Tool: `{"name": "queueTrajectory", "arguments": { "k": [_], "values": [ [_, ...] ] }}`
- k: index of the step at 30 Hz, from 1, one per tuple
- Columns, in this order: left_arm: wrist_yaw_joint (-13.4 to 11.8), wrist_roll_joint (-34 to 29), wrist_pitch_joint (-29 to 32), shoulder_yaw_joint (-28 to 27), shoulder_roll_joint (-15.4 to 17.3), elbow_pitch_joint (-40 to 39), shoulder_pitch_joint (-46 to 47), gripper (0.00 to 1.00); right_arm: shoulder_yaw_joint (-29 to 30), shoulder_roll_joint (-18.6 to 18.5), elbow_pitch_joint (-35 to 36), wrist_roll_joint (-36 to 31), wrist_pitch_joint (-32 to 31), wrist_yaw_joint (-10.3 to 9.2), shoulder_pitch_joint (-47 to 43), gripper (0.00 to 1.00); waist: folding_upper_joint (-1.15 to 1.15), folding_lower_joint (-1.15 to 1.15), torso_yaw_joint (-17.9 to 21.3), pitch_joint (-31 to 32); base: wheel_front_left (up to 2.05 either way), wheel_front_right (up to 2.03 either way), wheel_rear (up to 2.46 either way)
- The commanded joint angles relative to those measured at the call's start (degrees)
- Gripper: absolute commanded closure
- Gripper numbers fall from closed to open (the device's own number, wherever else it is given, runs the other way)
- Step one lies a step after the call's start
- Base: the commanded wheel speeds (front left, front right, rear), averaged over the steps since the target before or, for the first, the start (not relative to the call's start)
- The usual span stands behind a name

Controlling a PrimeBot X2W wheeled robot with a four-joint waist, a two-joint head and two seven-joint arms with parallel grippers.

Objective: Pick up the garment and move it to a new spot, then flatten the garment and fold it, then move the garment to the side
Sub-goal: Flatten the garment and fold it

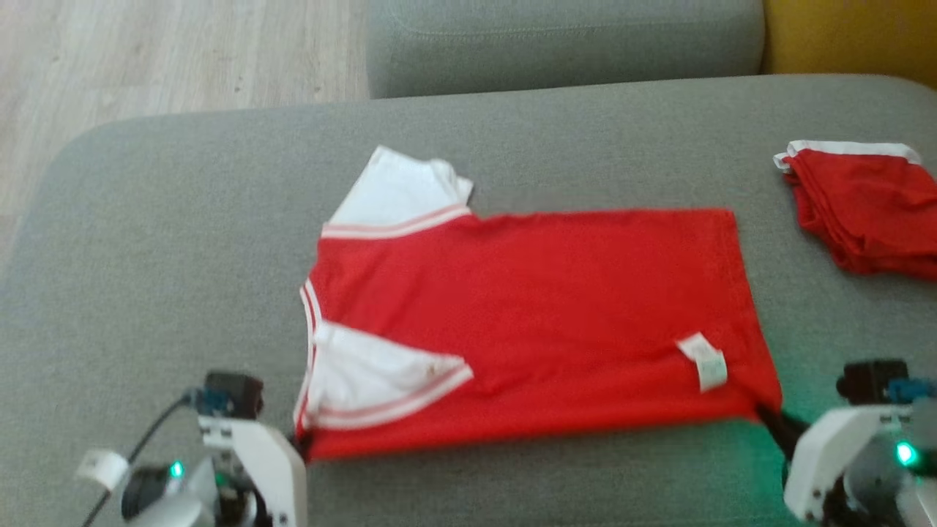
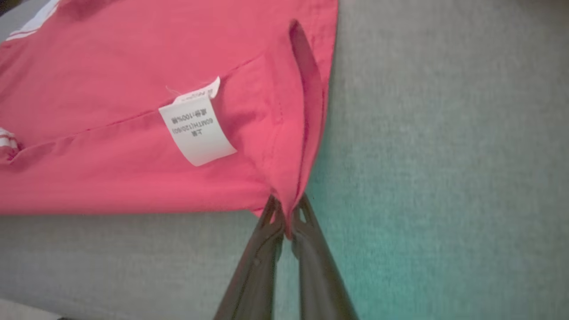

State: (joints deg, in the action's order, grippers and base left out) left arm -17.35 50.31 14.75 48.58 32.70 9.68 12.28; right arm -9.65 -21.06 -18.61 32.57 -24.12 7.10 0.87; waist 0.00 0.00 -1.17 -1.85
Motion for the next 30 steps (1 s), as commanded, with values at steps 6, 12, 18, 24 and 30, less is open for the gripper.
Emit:
{"name": "queueTrajectory", "arguments": {
  "k": [6, 12, 18, 24, 30],
  "values": [
    [-3.92, 3.68, 2.81, -2.35, 4.76, -9.51, -4.77, 1.0, 2.27, -2.16, 7.19, 0.42, -5.73, 0.39, -5.6, 0.96, 0.0, 0.0, 0.2, 0.99, 0.0, 0.0, 0.0],
    [-4.51, 3.4, 2.73, -2.35, 5.27, -10.92, -5.06, 0.0, 4.23, -0.06, 11.0, -0.74, -7.8, 0.39, -7.52, 0.0, 0.0, 0.0, 0.21, 0.78, 0.0, 0.0, 0.0],
    [-3.42, 0.05, 2.4, -4.07, 6.66, -12.42, 2.65, 0.0, 8.19, 0.3, 17.75, 1.3, -6.85, 0.39, -5.73, 0.0, 0.0, 0.0, 0.11, -1.0, 0.0, 0.0, 0.0],
    [-0.3, -3.61, 6.14, -4.38, 7.28, -9.97, 14.73, 0.0, 13.26, 1.44, 19.68, -0.24, -1.27, 0.39, 2.78, 0.0, 0.0, 0.0, 0.99, -5.15, 0.0, 0.0, 0.0],
    [7.07, -6.03, 10.4, -3.15, 3.54, -0.19, 30.24, 0.0, 10.7, 2.22, 9.17, -2.28, -0.16, 0.39, 16.25, 0.0, 0.0, 0.0, 2.45, -11.0, 0.0, 0.0, 0.0]
  ]
}}
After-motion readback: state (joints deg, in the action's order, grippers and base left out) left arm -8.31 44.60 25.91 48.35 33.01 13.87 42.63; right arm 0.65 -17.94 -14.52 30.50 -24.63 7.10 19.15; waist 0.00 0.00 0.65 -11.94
